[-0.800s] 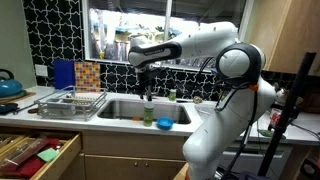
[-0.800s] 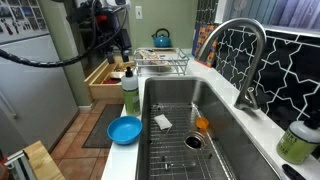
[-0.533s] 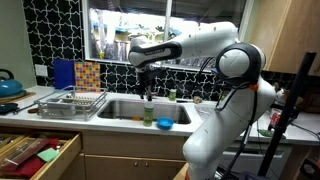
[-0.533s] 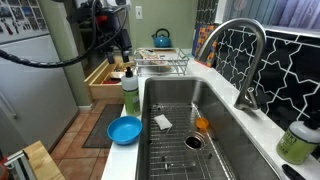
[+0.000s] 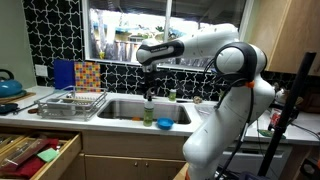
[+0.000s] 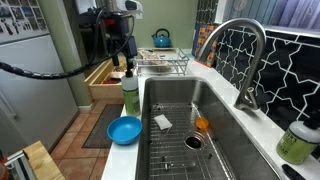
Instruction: Pick up the green bottle next to the blue bowl and put it in the blue bowl and then move the blue bowl to the left of the green bottle near the window sill
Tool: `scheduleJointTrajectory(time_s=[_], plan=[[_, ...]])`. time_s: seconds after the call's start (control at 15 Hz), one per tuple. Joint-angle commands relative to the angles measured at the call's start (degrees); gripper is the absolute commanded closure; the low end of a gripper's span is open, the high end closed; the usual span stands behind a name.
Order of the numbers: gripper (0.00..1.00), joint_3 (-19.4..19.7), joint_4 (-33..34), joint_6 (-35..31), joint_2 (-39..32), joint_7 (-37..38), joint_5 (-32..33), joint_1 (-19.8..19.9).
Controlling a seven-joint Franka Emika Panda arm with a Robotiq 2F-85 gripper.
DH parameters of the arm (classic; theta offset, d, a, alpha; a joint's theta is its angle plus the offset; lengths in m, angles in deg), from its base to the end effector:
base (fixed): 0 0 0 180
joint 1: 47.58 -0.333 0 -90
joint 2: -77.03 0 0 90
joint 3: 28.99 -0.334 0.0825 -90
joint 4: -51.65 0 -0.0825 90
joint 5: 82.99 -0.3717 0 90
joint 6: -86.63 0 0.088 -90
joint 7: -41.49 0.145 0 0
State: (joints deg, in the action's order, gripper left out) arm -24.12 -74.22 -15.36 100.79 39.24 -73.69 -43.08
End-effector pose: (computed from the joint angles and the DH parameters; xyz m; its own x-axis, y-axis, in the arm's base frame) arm 0.4008 -0.0902 0.5297 0.9965 -0.0835 -0.0098 -0.0817 -0.9889 0.1238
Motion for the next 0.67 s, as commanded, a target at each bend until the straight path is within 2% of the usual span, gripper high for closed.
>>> scheduleJointTrajectory(time_s=[0.0, 0.6], plan=[[0.00, 2.0, -0.9, -1.2, -0.2, -1.1, -3.9, 0.2], [0.00, 3.6, -3.8, -5.0, -1.3, -1.5, -4.9, 1.1]])
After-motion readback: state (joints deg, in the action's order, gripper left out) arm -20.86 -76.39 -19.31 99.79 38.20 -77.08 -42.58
